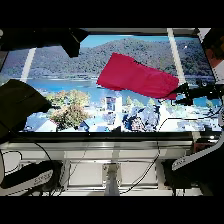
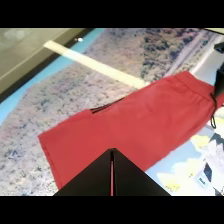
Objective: Fold the clothes and pants, and hang the long-sleeved shirts on hangers.
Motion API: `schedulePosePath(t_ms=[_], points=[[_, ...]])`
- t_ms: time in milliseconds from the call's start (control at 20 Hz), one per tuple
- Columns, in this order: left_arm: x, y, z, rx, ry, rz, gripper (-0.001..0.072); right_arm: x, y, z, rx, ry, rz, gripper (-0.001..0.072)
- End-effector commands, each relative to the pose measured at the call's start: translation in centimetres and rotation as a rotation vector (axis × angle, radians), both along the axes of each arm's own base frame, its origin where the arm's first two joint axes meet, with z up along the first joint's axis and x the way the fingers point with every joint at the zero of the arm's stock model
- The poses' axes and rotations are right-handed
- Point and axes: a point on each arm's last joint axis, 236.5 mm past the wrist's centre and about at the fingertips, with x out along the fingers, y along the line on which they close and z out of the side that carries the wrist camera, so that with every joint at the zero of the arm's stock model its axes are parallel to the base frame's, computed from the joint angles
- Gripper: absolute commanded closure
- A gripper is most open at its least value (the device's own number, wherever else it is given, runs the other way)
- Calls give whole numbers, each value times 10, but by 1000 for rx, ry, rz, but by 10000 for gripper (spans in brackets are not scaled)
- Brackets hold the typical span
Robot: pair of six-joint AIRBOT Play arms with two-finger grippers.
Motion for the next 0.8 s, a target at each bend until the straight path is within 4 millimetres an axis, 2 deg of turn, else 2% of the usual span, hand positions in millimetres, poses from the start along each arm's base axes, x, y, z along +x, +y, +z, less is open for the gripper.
schedulePosePath(t_ms=[0,150,250,300,350,400,450,500,600,750], points=[[-8,-2,-8,22,35,-26,697,23,-1,-5,7,-30,-94,53],[-8,-2,-9,22,36,-26,697,40,8,-8,-14,-62,-115,169],[-8,-2,-9,22,35,-26,697,42,22,-16,-11,-48,-89,168],[-8,-2,-9,23,35,-26,697,43,31,-20,0,-37,-78,194],[-8,-2,-9,23,35,-26,697,43,36,-23,2,-31,-66,364],[-8,-1,-9,23,35,-26,697,43,41,-23,6,-32,-59,661],[-8,-1,-9,24,35,-26,697,46,44,-20,19,-40,-62,699],[-7,-1,-9,24,35,-24,697,53,46,-8,55,-73,-74,699],[-7,-1,-10,24,37,-24,697,72,37,25,86,-178,-102,700],[-1,-1,-16,36,45,-18,696,79,-20,64,3,-281,-213,701]])
